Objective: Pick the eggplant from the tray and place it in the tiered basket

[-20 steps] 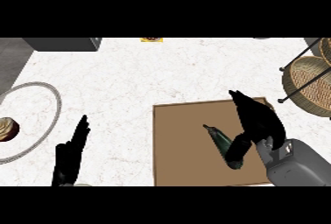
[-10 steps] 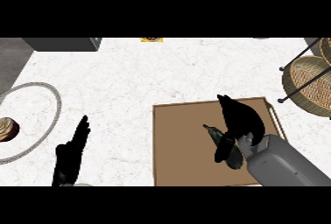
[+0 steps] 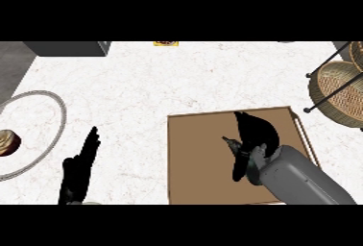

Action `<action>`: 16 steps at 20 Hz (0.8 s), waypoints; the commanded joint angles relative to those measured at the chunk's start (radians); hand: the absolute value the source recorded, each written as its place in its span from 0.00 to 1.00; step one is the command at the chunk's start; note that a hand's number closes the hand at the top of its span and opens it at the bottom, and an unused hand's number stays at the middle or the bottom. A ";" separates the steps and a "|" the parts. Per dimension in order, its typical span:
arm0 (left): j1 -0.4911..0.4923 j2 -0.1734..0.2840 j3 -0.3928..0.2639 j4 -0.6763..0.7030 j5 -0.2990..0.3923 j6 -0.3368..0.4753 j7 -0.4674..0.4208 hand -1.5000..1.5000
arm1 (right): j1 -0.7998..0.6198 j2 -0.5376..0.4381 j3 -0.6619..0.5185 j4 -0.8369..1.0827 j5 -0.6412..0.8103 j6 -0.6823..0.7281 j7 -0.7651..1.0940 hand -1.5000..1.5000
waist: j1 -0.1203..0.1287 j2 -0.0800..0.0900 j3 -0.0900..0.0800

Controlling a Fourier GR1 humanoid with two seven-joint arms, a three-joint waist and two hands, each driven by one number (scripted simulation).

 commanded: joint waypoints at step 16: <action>-0.003 -0.010 0.010 -0.020 0.008 0.005 0.009 0.50 | -0.025 0.065 -0.054 0.178 -0.045 0.137 0.160 0.00 | -0.003 0.002 -0.007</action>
